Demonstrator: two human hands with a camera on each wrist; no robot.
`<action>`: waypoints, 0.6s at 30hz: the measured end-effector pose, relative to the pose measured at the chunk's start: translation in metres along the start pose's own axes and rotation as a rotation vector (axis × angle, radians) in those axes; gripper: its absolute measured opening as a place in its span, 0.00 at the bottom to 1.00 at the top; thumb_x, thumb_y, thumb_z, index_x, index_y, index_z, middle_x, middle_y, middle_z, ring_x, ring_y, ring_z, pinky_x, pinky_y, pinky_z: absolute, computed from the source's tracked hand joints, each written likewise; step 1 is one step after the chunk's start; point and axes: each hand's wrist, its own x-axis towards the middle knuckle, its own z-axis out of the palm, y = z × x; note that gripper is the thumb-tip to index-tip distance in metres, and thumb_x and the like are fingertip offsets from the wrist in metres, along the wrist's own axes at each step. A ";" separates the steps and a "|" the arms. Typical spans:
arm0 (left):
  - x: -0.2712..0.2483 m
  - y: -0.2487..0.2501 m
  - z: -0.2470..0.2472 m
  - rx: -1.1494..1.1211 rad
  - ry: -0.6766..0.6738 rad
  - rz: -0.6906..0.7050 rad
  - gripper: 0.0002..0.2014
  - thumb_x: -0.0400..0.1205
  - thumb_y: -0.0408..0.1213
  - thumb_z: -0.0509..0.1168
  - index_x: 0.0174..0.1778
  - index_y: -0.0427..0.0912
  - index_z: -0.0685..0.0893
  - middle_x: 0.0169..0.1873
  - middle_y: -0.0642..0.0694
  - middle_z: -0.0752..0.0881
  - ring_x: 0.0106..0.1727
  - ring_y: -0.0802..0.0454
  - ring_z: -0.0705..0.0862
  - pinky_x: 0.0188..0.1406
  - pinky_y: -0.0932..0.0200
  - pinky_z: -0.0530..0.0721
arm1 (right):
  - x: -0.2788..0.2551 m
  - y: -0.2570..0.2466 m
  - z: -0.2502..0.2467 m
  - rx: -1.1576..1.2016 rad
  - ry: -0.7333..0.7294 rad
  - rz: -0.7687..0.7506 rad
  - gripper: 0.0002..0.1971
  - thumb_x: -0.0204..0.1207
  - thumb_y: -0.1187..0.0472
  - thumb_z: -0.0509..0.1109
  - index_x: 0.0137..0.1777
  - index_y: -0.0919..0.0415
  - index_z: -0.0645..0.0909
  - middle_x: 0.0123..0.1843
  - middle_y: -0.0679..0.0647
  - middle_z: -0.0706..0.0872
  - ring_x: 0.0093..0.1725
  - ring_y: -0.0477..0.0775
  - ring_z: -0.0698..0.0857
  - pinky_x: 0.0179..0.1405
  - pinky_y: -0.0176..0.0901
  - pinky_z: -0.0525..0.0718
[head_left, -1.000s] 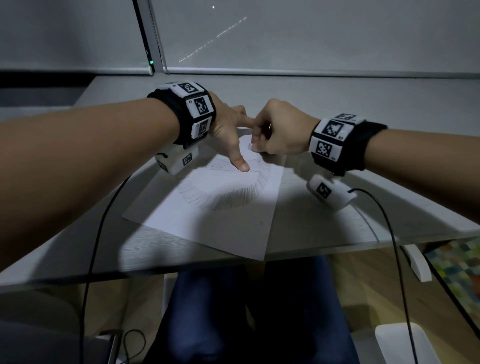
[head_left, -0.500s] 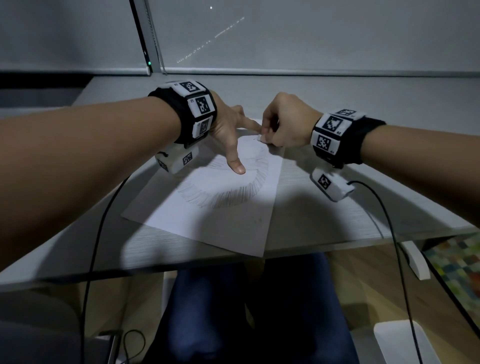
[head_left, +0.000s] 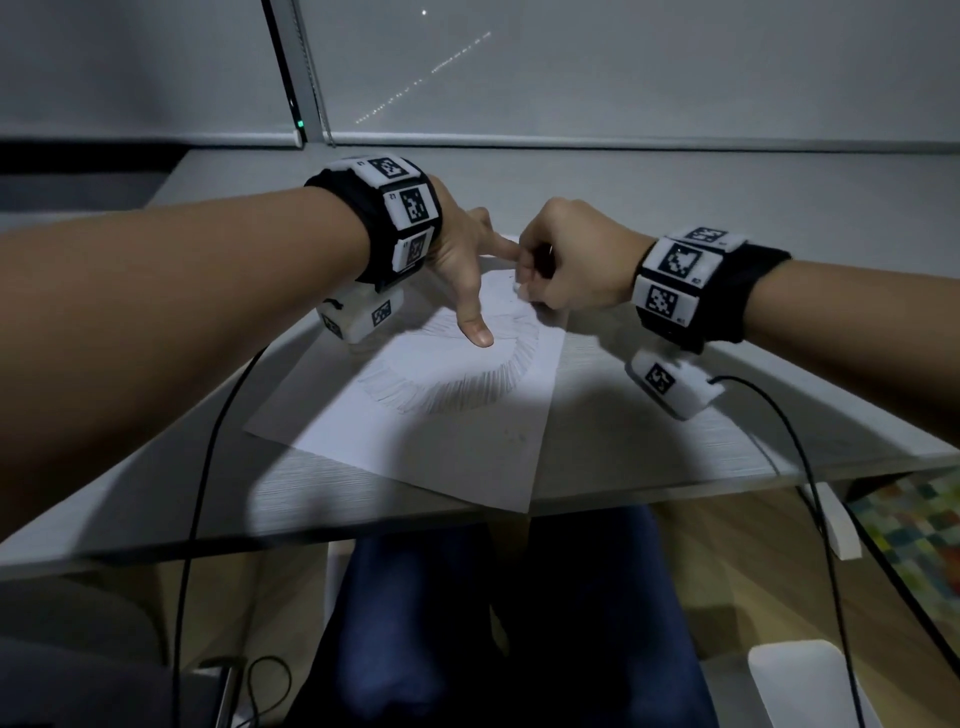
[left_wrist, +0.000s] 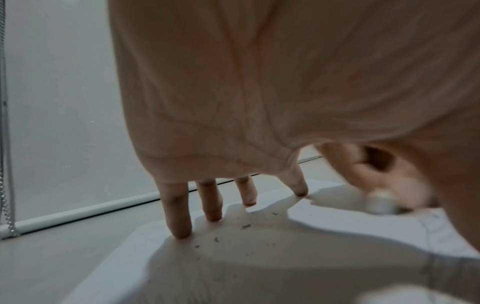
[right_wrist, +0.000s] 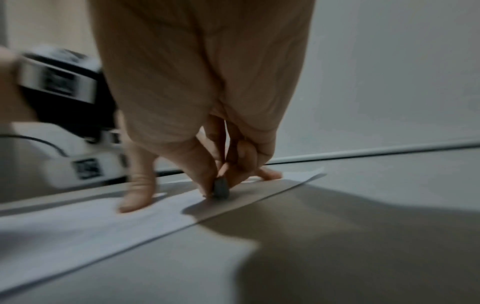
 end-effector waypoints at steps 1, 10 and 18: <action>0.000 0.000 0.000 0.002 -0.002 0.001 0.65 0.54 0.70 0.82 0.87 0.79 0.54 0.82 0.51 0.60 0.86 0.36 0.62 0.73 0.35 0.71 | -0.004 -0.005 0.002 0.006 -0.030 -0.031 0.04 0.75 0.65 0.77 0.39 0.58 0.89 0.23 0.37 0.87 0.27 0.33 0.86 0.37 0.32 0.84; 0.000 -0.001 0.000 -0.026 0.016 0.008 0.63 0.62 0.65 0.84 0.87 0.79 0.49 0.84 0.51 0.58 0.88 0.37 0.60 0.73 0.36 0.71 | 0.003 0.006 -0.006 -0.058 0.002 0.022 0.05 0.76 0.61 0.79 0.39 0.56 0.91 0.27 0.44 0.91 0.31 0.37 0.88 0.46 0.42 0.91; 0.004 -0.003 0.000 0.000 0.008 0.066 0.62 0.49 0.71 0.81 0.83 0.80 0.62 0.79 0.52 0.62 0.84 0.38 0.65 0.68 0.38 0.71 | -0.021 -0.007 -0.002 0.061 -0.138 -0.091 0.02 0.77 0.66 0.77 0.43 0.62 0.90 0.27 0.49 0.92 0.31 0.46 0.92 0.39 0.31 0.86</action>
